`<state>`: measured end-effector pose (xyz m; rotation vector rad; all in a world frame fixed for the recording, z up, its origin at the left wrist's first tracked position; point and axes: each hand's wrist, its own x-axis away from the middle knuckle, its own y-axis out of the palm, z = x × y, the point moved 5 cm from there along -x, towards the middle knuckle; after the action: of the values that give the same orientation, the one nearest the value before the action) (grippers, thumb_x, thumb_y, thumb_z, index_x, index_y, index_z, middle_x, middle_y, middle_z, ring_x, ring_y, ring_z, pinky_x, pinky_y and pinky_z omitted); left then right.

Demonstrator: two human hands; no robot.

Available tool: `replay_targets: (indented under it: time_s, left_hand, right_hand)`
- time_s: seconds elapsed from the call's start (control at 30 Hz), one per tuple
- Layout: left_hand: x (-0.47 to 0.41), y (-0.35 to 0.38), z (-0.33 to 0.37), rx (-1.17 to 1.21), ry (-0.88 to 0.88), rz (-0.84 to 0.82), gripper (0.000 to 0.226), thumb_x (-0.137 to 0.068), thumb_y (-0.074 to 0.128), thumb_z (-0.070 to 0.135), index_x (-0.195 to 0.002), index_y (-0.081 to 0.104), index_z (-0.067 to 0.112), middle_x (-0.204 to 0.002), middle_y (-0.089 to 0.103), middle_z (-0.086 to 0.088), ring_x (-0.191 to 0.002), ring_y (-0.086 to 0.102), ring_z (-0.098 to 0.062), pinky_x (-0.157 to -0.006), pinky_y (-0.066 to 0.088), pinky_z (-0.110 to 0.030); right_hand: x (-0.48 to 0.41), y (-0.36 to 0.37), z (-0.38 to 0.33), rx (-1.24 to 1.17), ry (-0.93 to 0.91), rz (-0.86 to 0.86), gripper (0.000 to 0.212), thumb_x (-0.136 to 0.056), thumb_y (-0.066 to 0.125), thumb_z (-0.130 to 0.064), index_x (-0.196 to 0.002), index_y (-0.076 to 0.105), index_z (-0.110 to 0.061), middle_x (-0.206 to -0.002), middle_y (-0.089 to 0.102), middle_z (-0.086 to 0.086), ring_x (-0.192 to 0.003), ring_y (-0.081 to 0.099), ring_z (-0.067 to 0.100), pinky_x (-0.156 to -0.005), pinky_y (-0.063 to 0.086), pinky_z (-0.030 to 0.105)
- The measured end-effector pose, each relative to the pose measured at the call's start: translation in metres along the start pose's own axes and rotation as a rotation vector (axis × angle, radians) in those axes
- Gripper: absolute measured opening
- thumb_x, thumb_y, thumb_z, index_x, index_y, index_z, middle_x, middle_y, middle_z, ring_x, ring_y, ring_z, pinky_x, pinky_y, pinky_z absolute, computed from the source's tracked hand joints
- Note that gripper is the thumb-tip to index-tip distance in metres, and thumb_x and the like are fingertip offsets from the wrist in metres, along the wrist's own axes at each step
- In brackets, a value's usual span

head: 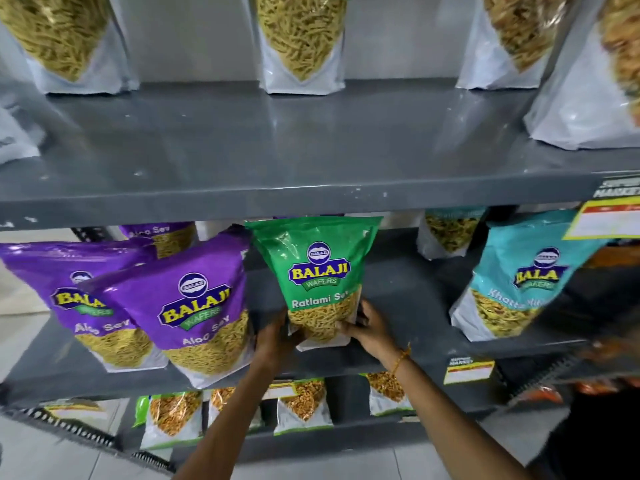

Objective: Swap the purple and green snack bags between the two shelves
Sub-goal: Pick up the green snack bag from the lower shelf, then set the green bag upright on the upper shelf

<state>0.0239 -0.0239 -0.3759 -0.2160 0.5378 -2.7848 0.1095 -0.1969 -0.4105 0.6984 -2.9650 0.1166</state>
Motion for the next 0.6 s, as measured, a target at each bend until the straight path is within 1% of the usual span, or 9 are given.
replay_targets:
  time_s: [0.07, 0.13, 0.17, 0.27, 0.33, 0.4, 0.43, 0.53, 0.6]
  left_hand:
    - [-0.002, 0.003, -0.004, 0.036, -0.01, 0.001, 0.041, -0.077, 0.065, -0.005, -0.116, 0.052, -0.006, -0.122, 0.061, -0.025, -0.114, 0.056, -0.038, -0.09, 0.048, -0.028]
    - [0.002, 0.008, -0.001, -0.02, 0.012, 0.018, 0.041, -0.077, 0.068, 0.0, -0.115, 0.055, -0.002, -0.117, 0.065, -0.022, -0.107, 0.061, -0.036, -0.092, 0.048, -0.045]
    - [0.006, 0.011, 0.001, -0.06, 0.032, 0.031, 0.041, -0.076, 0.069, 0.004, -0.115, 0.056, 0.001, -0.114, 0.066, -0.02, -0.103, 0.062, -0.032, -0.089, 0.048, -0.046]
    - [0.025, 0.02, 0.017, -0.132, 0.116, 0.052, 0.04, -0.075, 0.072, 0.014, -0.113, 0.059, 0.011, -0.108, 0.07, -0.009, -0.096, 0.061, -0.016, -0.076, 0.048, -0.034]
    - [0.045, 0.027, 0.031, -0.117, 0.179, 0.046, 0.037, -0.074, 0.073, 0.016, -0.108, 0.06, 0.015, -0.106, 0.071, -0.002, -0.097, 0.063, -0.015, -0.072, 0.048, -0.027]
    - [0.065, 0.031, 0.047, -0.08, 0.24, 0.041, 0.035, -0.074, 0.073, 0.015, -0.107, 0.06, 0.016, -0.107, 0.071, -0.002, -0.1, 0.064, -0.017, -0.078, 0.052, -0.031]
    - [0.076, 0.031, 0.057, -0.065, 0.268, 0.047, 0.035, -0.074, 0.073, 0.015, -0.107, 0.061, 0.016, -0.108, 0.071, -0.001, -0.101, 0.064, -0.015, -0.081, 0.052, -0.034]
    - [0.105, 0.024, 0.089, -0.038, 0.362, 0.063, 0.037, -0.073, 0.075, 0.022, -0.105, 0.06, 0.03, -0.108, 0.071, 0.012, -0.103, 0.063, -0.004, -0.083, 0.053, -0.03]
    - [0.122, 0.013, 0.116, -0.031, 0.425, 0.081, 0.039, -0.069, 0.073, 0.037, -0.105, 0.058, 0.039, -0.106, 0.07, 0.025, -0.102, 0.062, 0.003, -0.08, 0.052, -0.024]
  right_hand:
    - [0.002, -0.003, 0.0, -0.034, -0.019, 0.018, 0.053, -0.054, 0.084, -0.033, -0.102, 0.062, -0.033, -0.106, 0.069, -0.013, -0.102, 0.063, 0.005, -0.082, 0.053, 0.026]
    - [0.011, -0.008, -0.01, -0.034, -0.049, 0.048, 0.049, -0.059, 0.083, -0.019, -0.101, 0.059, -0.03, -0.115, 0.065, 0.002, -0.105, 0.06, 0.015, -0.09, 0.049, 0.037]
    - [0.018, -0.011, -0.014, -0.025, -0.056, 0.062, 0.048, -0.064, 0.079, -0.009, -0.102, 0.058, -0.029, -0.117, 0.063, 0.01, -0.108, 0.058, 0.021, -0.093, 0.047, 0.042]
    - [0.045, -0.025, -0.022, -0.03, -0.07, 0.124, 0.047, -0.069, 0.071, 0.006, -0.1, 0.057, -0.026, -0.114, 0.062, 0.012, -0.108, 0.058, 0.027, -0.094, 0.048, 0.044]
    - [0.071, -0.036, -0.031, -0.04, -0.076, 0.16, 0.045, -0.069, 0.072, 0.004, -0.099, 0.059, -0.026, -0.111, 0.065, 0.011, -0.1, 0.064, 0.015, -0.086, 0.053, 0.033]
    - [0.097, -0.046, -0.047, -0.012, -0.107, 0.186, 0.044, -0.067, 0.074, 0.0, -0.099, 0.06, -0.027, -0.106, 0.068, 0.006, -0.092, 0.066, 0.0, -0.077, 0.054, 0.018]
    - [0.111, -0.051, -0.059, 0.004, -0.125, 0.203, 0.044, -0.066, 0.076, -0.001, -0.099, 0.061, -0.027, -0.104, 0.069, 0.002, -0.09, 0.066, -0.002, -0.075, 0.053, 0.015]
    - [0.147, -0.06, -0.098, 0.046, -0.198, 0.241, 0.043, -0.062, 0.08, -0.01, -0.096, 0.064, -0.031, -0.095, 0.074, -0.011, -0.089, 0.069, 0.007, -0.075, 0.056, 0.024]
    - [0.166, -0.063, -0.128, 0.036, -0.266, 0.247, 0.044, -0.057, 0.082, -0.022, -0.096, 0.066, -0.034, -0.093, 0.075, -0.017, -0.088, 0.071, 0.012, -0.071, 0.056, 0.022]
